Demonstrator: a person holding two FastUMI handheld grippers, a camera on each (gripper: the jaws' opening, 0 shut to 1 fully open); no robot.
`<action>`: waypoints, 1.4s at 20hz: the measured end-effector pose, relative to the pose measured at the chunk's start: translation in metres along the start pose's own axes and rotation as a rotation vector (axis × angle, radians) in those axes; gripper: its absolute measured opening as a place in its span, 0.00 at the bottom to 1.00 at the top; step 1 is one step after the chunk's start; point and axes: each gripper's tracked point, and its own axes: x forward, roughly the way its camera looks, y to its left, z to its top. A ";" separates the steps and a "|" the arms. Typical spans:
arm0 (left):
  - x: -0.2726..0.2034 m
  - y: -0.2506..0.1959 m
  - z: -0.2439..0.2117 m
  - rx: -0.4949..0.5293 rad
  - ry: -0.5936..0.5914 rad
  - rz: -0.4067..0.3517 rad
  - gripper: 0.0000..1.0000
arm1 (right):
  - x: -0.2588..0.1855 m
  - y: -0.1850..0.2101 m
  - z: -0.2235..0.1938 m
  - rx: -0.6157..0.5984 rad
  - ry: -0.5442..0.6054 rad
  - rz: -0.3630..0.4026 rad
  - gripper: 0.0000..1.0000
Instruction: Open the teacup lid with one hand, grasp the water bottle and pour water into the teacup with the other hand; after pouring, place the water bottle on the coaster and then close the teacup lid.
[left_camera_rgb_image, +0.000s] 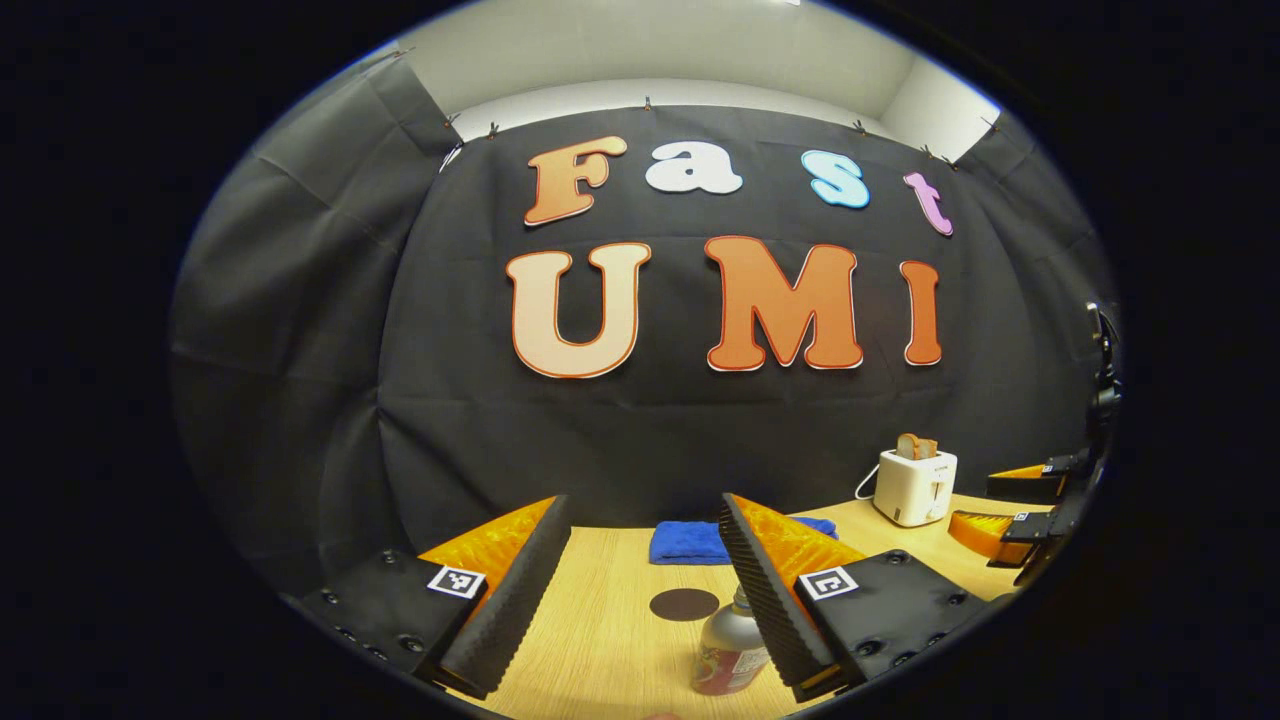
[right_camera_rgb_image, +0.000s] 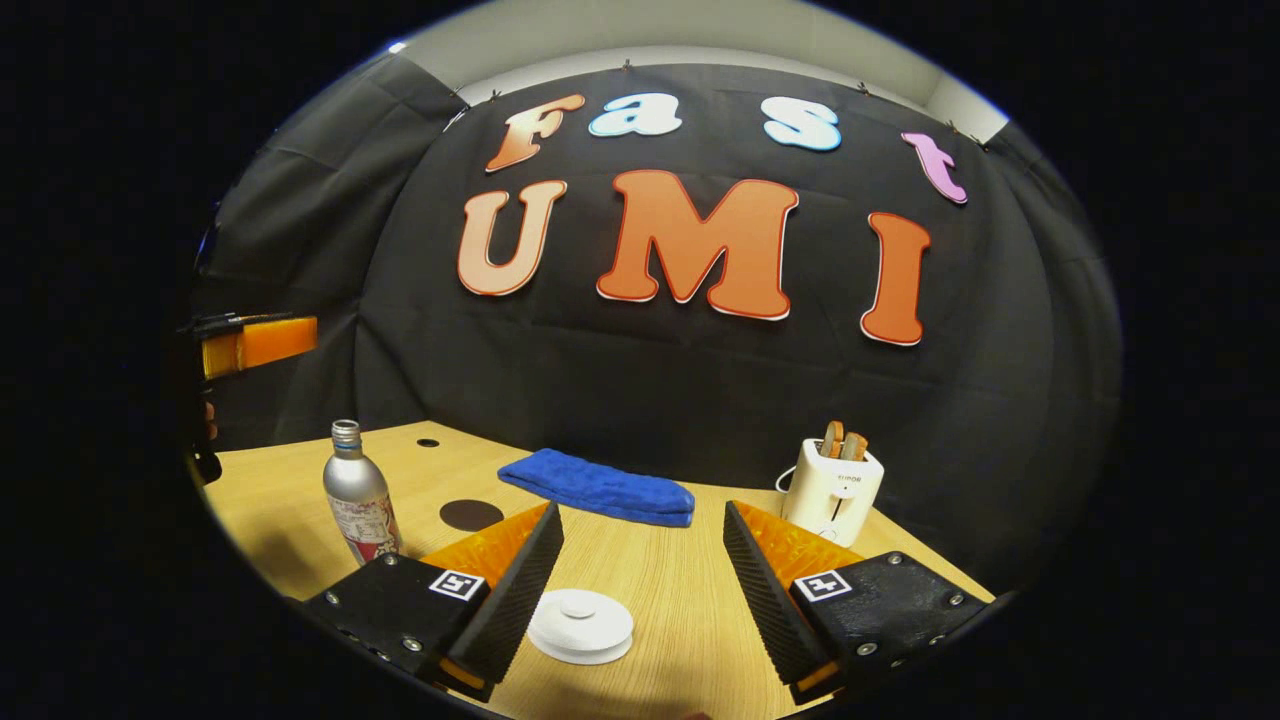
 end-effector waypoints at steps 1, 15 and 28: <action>-0.002 -0.001 -0.001 -0.013 -0.001 -0.006 0.99 | 0.003 0.003 -0.008 -0.001 0.017 0.006 0.97; -0.027 -0.017 -0.041 -0.002 0.047 -0.068 0.99 | 0.023 0.031 -0.088 -0.017 0.204 0.084 0.83; -0.036 -0.032 -0.059 0.002 0.094 -0.103 0.98 | 0.040 0.045 -0.107 0.044 0.278 0.158 0.49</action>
